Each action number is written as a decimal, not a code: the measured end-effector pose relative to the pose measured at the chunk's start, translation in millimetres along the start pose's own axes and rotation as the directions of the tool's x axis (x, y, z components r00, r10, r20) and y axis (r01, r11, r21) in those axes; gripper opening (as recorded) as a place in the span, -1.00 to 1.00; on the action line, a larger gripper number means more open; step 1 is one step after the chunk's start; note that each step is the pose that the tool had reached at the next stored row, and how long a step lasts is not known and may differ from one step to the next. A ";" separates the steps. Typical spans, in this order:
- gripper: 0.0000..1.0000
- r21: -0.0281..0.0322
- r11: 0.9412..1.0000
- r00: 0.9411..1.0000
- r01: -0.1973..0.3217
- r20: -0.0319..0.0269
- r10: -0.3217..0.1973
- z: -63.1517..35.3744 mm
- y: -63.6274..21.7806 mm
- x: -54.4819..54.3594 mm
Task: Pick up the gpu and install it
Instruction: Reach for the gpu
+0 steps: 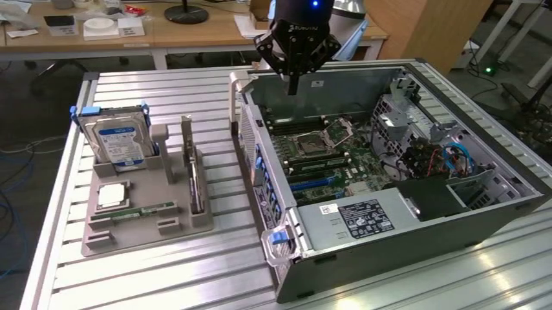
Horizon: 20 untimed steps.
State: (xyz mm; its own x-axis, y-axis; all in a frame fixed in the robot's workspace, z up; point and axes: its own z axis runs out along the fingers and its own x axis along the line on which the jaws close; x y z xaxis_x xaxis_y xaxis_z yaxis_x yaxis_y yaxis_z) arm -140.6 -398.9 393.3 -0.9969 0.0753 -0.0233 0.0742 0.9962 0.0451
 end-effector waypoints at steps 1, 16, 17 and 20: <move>-0.80 0.000 1.000 1.000 0.000 0.000 0.000 0.0 -0.1 0.6; -0.80 0.000 1.000 1.000 0.000 0.000 0.000 -0.3 -0.8 8.7; -0.80 0.000 1.000 1.000 0.000 0.000 0.000 -0.3 -0.9 9.5; -0.80 0.000 1.000 1.000 0.000 0.000 0.000 -0.3 -1.0 11.7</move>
State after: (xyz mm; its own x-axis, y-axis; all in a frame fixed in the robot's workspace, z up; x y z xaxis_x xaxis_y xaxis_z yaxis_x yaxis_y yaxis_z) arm -152.3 -399.0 393.3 -0.9969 0.0753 -0.0233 0.0742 0.9962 0.0450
